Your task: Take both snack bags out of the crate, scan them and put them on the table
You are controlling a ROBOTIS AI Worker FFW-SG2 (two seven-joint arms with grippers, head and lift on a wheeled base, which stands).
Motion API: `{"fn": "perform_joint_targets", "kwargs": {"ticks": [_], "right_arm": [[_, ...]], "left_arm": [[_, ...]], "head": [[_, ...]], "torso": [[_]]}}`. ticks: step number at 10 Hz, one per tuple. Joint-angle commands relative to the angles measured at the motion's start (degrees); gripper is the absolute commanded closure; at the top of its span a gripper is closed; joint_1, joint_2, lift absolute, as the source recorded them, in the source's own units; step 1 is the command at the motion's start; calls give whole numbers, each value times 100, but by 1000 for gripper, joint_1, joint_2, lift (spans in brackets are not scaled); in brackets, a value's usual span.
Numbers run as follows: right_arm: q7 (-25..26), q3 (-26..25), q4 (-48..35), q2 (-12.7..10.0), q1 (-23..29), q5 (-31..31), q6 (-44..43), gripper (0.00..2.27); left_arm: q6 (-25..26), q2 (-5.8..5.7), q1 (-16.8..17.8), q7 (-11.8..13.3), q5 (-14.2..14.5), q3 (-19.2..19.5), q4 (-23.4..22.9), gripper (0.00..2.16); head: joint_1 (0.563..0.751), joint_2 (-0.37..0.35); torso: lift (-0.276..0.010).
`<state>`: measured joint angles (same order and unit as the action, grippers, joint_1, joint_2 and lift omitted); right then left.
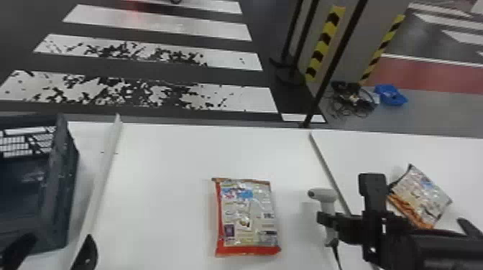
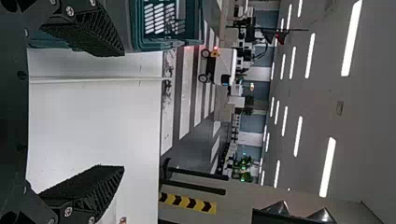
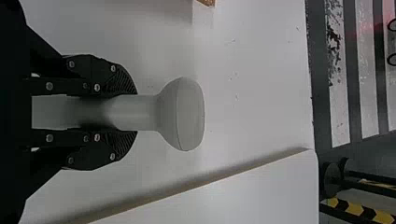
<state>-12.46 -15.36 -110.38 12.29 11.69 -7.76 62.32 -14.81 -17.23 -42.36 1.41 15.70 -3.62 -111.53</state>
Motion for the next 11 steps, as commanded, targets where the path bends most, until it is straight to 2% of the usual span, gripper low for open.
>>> {"fn": "perform_joint_targets", "kwargs": {"ticks": [1, 7, 8, 9, 10, 11], "right_arm": [[-2, 59, 131, 1, -62, 47, -31, 2253], [6, 77, 360, 19, -159, 64, -49, 2253], [15, 77, 360, 19, -141, 64, -119, 2094], [68, 86, 333, 19, -97, 56, -207, 1598], [165, 103, 263, 19, -27, 56, -277, 397], [244, 103, 166, 19, 8, 64, -259, -1]], "left_arm": [[-17, 0, 0, 0, 3, 1, 0, 140], [0, 0, 0, -9, 3, 10, 0, 140], [-17, 0, -9, -9, -6, 10, -9, 140], [-17, 0, -9, -9, -6, 10, -18, 140], [0, 0, -18, -9, -6, 10, -35, 140], [0, 0, -27, -9, -6, 10, -44, 140]], "head": [[695, -217], [695, -218], [695, -217], [695, -216], [695, -218], [695, -220]], "torso": [[-93], [-93], [-93], [-93], [-93], [-93]]}}
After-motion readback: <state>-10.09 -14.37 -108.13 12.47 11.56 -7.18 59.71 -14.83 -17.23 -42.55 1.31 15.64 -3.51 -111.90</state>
